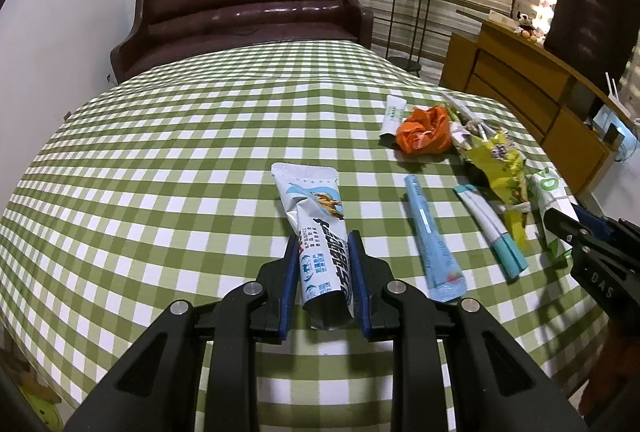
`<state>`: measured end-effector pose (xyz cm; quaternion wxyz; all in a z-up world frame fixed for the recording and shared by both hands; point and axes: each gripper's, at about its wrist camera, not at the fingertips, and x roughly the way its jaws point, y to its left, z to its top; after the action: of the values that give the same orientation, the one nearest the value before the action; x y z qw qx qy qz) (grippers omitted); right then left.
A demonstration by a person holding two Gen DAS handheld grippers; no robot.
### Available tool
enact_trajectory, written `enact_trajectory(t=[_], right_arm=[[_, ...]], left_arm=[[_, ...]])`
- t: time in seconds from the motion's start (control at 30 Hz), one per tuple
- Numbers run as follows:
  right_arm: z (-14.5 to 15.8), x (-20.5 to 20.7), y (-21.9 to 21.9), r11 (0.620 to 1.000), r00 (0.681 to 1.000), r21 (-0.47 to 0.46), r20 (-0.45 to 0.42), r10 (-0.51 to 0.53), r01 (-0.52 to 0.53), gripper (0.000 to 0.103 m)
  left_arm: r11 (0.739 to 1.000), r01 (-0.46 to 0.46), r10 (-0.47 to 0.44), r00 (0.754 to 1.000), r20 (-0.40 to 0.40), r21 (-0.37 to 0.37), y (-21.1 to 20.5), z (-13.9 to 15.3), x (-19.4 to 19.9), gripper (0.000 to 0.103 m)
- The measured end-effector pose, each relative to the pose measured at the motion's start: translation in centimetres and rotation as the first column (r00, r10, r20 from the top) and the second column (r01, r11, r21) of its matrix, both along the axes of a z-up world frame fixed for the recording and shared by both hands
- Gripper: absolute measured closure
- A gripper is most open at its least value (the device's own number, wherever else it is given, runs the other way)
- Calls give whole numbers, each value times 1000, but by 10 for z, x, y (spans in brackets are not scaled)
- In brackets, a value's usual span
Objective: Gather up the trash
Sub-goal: 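Grasp the white-green box with the right gripper, then carry the tube and box to the bin and release both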
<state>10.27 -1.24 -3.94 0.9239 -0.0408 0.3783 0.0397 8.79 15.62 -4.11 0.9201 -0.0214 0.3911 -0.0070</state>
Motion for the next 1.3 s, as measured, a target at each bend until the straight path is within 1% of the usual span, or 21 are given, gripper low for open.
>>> enact_trajectory(t=[0.2, 0.37, 0.5, 0.67, 0.9, 0.97, 1.13, 1.3], right_arm=[[16, -9, -25, 999, 997, 16, 62, -37, 36, 76], [30, -17, -60, 995, 989, 32, 114, -97, 94, 76], [35, -23, -93, 988, 978, 40, 142, -153, 149, 76], [35, -27, -131, 976, 964, 47, 155, -218, 213, 76], [30, -31, -176, 958, 946, 63, 155, -286, 279, 75], [28, -30, -186, 954, 942, 69, 152, -298, 291, 75], [22, -27, -204, 946, 936, 85, 143, -322, 312, 75], [15, -25, -216, 941, 933, 98, 133, -335, 324, 75]], left_arm=[[999, 38, -37, 998, 48, -9, -19, 14, -8, 78], [994, 112, -110, 989, 97, -15, -54, 31, -12, 78], [982, 187, -184, 975, 128, -13, -86, 41, -11, 78], [960, 279, -276, 949, 152, -3, -133, 47, -6, 78], [925, 380, -376, 911, 168, 15, -197, 46, 5, 78], [917, 398, -395, 904, 166, 18, -213, 44, 8, 78], [903, 429, -429, 890, 158, 33, -242, 38, 16, 78], [896, 442, -444, 885, 136, 46, -260, 29, 25, 78]])
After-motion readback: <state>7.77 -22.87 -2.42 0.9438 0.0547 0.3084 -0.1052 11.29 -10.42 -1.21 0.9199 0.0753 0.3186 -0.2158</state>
